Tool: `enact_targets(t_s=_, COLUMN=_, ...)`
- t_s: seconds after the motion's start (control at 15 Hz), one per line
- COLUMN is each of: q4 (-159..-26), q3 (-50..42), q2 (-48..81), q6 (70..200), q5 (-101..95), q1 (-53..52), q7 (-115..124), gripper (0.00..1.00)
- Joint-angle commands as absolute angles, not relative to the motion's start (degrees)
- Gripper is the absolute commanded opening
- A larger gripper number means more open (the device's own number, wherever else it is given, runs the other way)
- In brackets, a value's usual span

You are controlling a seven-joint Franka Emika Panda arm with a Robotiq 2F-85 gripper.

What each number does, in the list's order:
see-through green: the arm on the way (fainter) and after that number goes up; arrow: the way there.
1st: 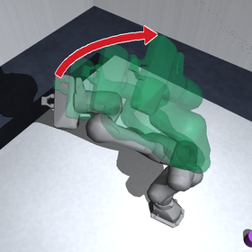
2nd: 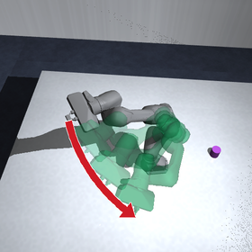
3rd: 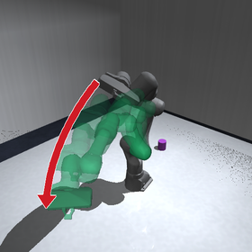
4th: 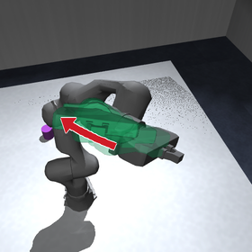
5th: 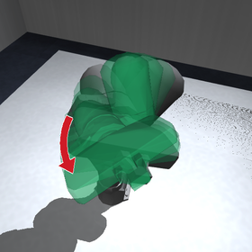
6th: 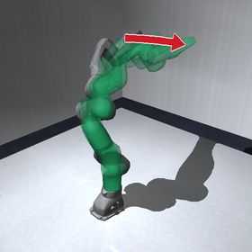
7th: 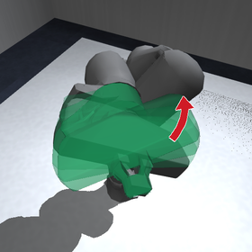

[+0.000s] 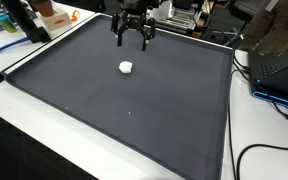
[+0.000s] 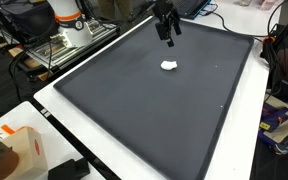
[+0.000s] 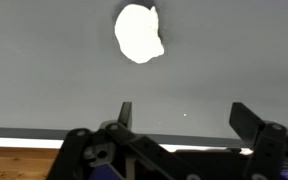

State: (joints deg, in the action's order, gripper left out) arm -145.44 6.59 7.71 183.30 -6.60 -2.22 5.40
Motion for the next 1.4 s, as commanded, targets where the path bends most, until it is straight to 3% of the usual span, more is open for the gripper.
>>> enact_targets(t_s=0.0, q4=-142.4, q3=3.8, q2=6.5, q6=175.1, q5=-7.7, q1=-4.3, q7=7.0, gripper=1.0)
enact_targets(t_s=0.87, q4=-125.4, q3=4.3, q2=10.3, q6=147.5, q5=-8.4, q1=-6.8, q7=8.6, gripper=1.0)
enact_targets(t_s=1.33, q4=-123.4, q3=4.9, q2=11.1, q6=144.5, q5=-5.0, q1=-6.3, q7=6.8, gripper=1.0)
